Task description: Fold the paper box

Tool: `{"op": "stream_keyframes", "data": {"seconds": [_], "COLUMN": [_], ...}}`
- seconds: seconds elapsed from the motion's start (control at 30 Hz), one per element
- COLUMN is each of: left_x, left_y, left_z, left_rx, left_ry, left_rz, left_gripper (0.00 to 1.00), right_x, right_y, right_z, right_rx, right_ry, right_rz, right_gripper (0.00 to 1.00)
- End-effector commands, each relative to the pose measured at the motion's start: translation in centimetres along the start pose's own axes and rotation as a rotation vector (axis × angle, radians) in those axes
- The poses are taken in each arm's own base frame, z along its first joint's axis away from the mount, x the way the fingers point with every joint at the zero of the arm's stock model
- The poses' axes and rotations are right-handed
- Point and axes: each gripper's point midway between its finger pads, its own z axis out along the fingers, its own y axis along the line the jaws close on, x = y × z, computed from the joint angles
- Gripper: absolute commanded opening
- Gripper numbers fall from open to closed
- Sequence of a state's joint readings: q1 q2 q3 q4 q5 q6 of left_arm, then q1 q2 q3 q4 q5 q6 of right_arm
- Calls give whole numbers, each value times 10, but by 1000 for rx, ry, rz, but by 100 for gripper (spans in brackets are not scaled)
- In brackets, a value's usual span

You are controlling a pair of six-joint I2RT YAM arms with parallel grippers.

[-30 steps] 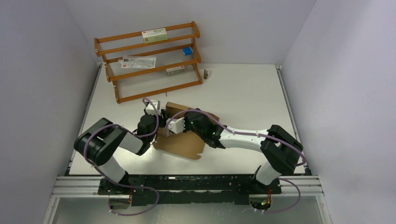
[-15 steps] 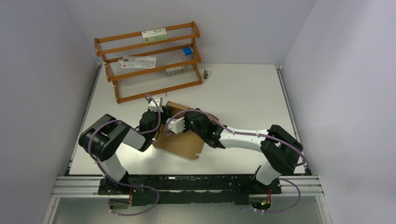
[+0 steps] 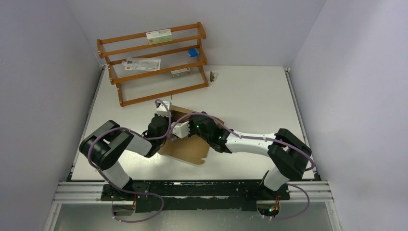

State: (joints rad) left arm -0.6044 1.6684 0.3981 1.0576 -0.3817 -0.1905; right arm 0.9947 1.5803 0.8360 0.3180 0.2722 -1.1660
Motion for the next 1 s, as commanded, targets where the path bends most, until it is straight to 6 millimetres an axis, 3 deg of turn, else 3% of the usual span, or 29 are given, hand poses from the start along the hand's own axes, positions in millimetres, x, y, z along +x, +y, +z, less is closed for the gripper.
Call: {"op": "stream_keyframes", "data": {"seconds": [0.0,0.23,0.47,0.6,0.73,0.97], "left_x": [-16,-25,-23,-23,-30,-40], "left_y": [27,39,35,26,20,13], "left_z": [-1,-6,-3,-4,-13,-34], "left_rx": [-192,-341,-366,-304,-237,-164], "left_ry": [-48,-94,-94,-102,-120,-95], "left_rz": [14,5,-3,-33,-80,-146], "left_gripper": [23,14,22,35,46,52], "right_x": [3,4,4,4,4,4], "right_y": [25,23,22,23,25,24], "right_z": [2,-1,-2,-1,1,3], "right_rx": [-82,-71,-69,-70,-67,-58], "right_ry": [10,9,5,5,4,7], "right_rz": [2,6,8,9,6,-4], "right_gripper": [0,0,0,0,0,0]}}
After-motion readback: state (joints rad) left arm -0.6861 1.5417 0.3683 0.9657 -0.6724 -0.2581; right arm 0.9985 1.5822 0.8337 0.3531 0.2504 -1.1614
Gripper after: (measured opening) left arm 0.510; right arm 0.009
